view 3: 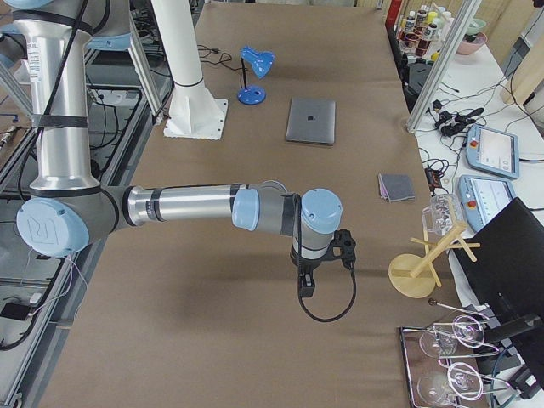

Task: Close laptop

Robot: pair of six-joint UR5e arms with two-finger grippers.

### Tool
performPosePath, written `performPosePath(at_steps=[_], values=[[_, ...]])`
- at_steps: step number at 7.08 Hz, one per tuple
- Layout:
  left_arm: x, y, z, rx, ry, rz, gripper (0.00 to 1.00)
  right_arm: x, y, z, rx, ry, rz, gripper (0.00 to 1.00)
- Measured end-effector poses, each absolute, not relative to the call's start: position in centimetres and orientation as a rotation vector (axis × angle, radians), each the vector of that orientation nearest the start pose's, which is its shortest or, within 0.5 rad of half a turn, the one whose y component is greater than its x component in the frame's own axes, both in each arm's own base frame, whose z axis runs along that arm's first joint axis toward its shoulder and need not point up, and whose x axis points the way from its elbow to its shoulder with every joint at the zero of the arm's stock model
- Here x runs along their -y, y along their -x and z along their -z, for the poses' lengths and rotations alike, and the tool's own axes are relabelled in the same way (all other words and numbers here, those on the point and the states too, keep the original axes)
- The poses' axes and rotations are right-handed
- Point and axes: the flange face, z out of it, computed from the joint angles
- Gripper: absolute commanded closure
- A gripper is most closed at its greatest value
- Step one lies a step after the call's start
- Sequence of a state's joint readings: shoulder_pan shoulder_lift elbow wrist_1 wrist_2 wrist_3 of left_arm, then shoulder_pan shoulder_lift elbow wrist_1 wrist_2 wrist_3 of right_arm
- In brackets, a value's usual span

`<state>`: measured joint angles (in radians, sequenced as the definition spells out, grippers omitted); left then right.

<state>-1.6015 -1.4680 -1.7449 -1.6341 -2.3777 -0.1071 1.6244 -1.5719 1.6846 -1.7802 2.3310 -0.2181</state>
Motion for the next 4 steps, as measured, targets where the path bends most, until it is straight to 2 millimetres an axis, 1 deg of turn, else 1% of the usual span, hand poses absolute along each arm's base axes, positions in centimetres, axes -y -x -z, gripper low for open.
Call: performPosePath(at_steps=[4], values=[[45.3,7.53,-61.22,-0.81,-0.096,0.076,0.02,47.96,-9.0,-61.84,0.771,-0.023,0.118,0.0]])
